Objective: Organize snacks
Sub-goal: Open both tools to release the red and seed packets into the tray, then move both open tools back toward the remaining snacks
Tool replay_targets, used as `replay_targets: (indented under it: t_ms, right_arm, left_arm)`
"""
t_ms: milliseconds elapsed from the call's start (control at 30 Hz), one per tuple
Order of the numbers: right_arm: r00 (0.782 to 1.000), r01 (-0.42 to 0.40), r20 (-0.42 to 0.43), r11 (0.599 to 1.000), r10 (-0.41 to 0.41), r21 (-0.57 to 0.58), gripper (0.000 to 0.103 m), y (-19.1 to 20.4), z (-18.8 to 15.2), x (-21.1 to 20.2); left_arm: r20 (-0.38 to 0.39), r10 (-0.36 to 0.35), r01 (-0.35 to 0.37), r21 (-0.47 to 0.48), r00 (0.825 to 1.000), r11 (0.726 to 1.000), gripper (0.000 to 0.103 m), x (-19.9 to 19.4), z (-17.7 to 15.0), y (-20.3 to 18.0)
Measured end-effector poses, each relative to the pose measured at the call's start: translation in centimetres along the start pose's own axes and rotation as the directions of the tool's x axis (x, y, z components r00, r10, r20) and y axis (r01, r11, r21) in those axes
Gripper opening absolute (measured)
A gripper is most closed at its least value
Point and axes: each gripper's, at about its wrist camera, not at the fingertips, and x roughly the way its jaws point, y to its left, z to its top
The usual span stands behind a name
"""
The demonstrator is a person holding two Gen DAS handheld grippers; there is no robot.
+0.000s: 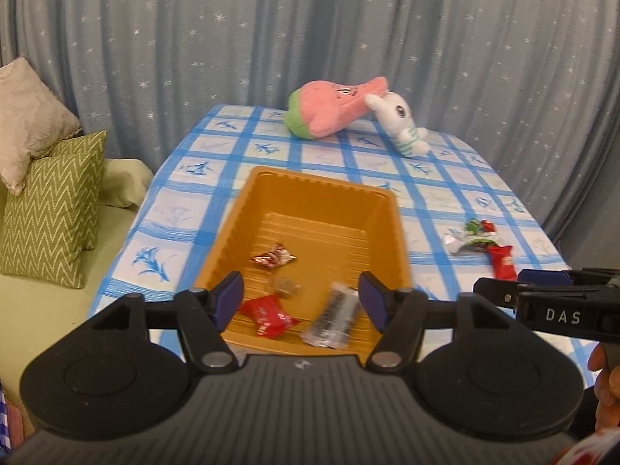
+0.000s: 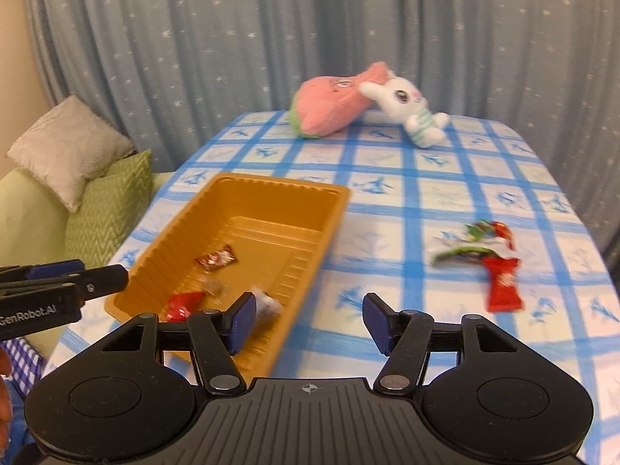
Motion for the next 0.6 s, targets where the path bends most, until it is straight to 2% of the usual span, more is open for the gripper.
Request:
replay_targets:
  t_ms: [100,367,600]
  right_arm:
    - [1.0,0.023,0.006,1.0,-0.023,0.014,0.065,-1.1,-0.5,-1.6]
    - [0.997,0.079,0.024,0.996,-0.08,0.037,0.076,-3.6,-1.7,-5.1]
    - [0.991,0.13,0.031,0.989,-0.132,0.073,0.08,-6.0,-2.5,-7.2]
  left_arm:
    - [0.007,-0.02,0.02,0.016,1.0,1.0,0.074,-0.6,-0.2,-1.6]
    - [0.005,-0.067,0.067,0.05,0.998,0.997,0.084,-1.5,-0.9,-5.3]
    - [0.005,-0.103,0.102,0.089,0.995,0.991,0.088,-1.9,-1.0,-8.0]
